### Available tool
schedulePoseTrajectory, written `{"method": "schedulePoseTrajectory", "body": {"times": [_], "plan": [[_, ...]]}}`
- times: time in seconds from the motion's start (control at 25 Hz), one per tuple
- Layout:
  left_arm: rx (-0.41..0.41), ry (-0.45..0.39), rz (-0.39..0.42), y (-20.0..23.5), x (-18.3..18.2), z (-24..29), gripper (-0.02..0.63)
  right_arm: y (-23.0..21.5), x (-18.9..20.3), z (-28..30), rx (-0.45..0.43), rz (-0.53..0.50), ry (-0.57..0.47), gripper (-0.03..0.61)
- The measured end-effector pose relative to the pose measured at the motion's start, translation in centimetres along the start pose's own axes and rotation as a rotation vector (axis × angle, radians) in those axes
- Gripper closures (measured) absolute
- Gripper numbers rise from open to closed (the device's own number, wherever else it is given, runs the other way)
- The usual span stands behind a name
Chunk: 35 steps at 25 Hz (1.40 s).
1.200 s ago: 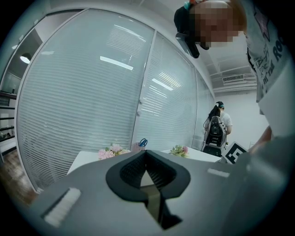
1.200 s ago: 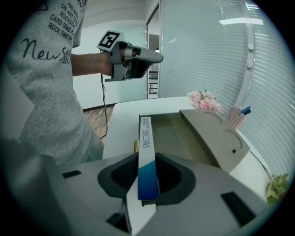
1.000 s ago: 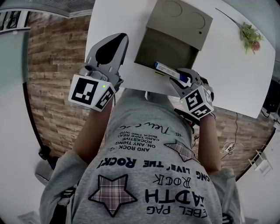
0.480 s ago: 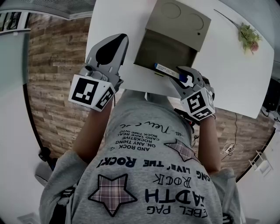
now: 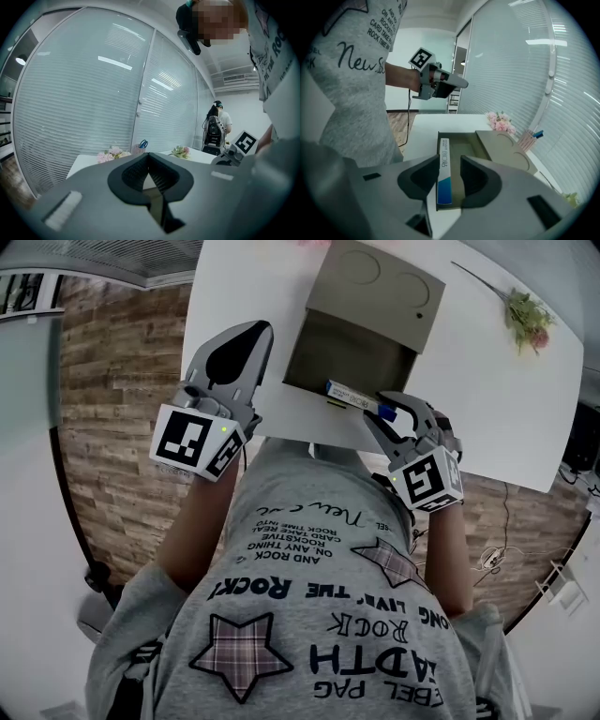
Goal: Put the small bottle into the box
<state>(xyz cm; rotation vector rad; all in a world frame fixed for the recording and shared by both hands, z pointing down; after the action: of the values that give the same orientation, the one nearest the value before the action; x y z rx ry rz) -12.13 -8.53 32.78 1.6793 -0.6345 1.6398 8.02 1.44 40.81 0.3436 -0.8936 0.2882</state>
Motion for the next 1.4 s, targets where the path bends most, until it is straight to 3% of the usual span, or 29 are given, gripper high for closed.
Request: {"method": "schedulePoseTrajectory", "body": {"times": [0.2, 0.52, 1.4], "plan": [[0.006, 0.006, -0.001, -0.1, 0.2, 0.1, 0.603, 1.2, 0.2, -0.2, -0.026, -0.035, 0.021, 0.482], [0.008, 0.018, -0.003, -0.2, 0.6, 0.5, 0.603, 1.3, 1.6, 0.3, -0.009, -0.095, 0.098, 0.495], [-0.018, 0.035, -0.011, 0.3, 1.4, -0.3, 0.603, -3.0, 2.8, 1.7, 0.036, 0.027, 0.091, 0.514]]}}
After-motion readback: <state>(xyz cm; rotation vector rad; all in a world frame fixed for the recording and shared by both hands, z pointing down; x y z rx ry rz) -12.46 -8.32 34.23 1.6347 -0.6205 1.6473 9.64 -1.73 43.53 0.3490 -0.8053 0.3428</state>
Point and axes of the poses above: the fingertips, and each gripper's own axes: z forward along the fingers, y to its left, x out of its underside, the point moved 5 cm from there along -z, backward along the fingers, and after that the axes turned 9 degrees about -y, right-handed, at the moved point
